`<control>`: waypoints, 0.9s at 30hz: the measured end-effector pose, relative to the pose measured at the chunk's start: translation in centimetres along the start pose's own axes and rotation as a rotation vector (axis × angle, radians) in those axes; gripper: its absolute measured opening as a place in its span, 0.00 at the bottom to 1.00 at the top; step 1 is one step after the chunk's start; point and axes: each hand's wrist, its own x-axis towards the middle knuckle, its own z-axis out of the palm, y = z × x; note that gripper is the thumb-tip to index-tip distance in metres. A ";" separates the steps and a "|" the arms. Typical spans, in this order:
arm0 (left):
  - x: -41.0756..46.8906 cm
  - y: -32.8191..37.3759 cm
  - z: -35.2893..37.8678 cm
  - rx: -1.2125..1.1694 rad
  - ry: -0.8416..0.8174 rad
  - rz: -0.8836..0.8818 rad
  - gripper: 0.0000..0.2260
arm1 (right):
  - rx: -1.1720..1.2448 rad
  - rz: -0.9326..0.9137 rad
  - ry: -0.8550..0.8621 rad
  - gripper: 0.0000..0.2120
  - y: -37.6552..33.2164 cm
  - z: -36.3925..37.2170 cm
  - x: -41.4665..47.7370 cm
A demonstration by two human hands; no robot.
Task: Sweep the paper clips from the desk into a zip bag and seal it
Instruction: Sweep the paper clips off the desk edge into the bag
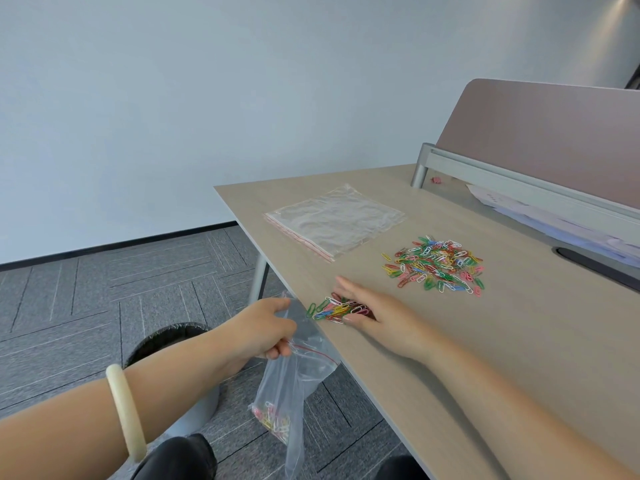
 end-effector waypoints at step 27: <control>0.1 0.4 0.3 -0.049 0.004 0.021 0.28 | -0.010 -0.150 0.179 0.13 -0.5 0.8 1.7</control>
